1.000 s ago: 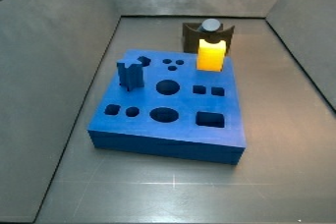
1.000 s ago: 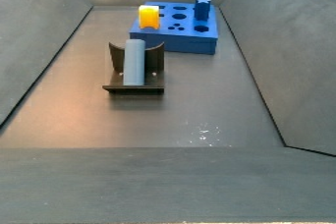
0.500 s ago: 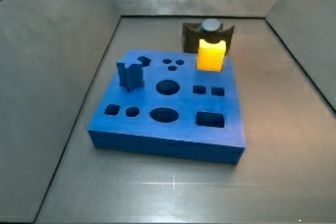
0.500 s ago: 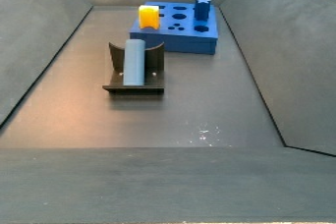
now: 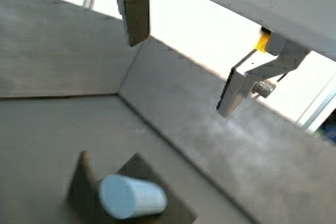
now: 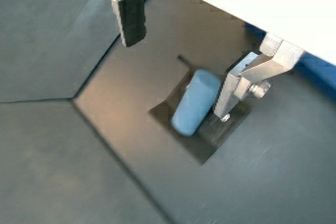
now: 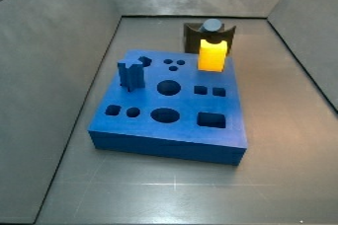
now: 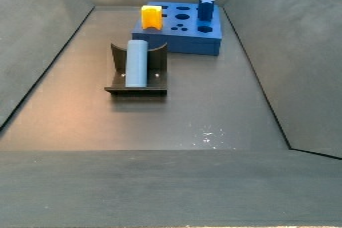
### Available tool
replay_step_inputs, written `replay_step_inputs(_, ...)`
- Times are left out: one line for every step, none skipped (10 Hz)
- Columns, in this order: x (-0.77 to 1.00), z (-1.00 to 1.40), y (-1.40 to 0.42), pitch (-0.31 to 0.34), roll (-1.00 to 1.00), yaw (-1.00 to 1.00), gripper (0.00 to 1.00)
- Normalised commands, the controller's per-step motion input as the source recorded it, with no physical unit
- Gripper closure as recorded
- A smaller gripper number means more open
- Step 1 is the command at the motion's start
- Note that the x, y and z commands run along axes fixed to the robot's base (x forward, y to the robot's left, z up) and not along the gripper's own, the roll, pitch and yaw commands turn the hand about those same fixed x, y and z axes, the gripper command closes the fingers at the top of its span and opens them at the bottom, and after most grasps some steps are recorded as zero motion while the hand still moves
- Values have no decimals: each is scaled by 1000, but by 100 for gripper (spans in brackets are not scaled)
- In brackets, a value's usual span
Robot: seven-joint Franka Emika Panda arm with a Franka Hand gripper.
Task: Pick up the oval object. Move up. Place the oval object on the fixture. Regrasp the oval object. Move to above the board. Insert the oval object.
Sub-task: Regrasp the oval object.
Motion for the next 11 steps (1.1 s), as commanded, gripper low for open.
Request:
replay_step_inputs(79,-12,-32,113,1000,52,0)
replay_step_inputs(84,-14,-37,124,810,65,0)
replay_step_inputs(84,-10,-39,126,546,92,0)
replay_step_inputs(84,-11,-34,121,360,112,0)
replay_step_inputs(76,-2,-21,97,215,132,0)
replay_step_inputs(30,-1000,77,71,171,257,0)
replay_step_inputs(30,-1000,76,50,158,259,0)
replay_step_inputs(44,-1000,70,6,146,239,0)
replay_step_inputs(59,-1000,64,-58,124,201,0)
replay_step_inputs(65,-1000,63,-99,109,171,0)
replay_step_inputs(74,-1000,58,-145,93,120,0)
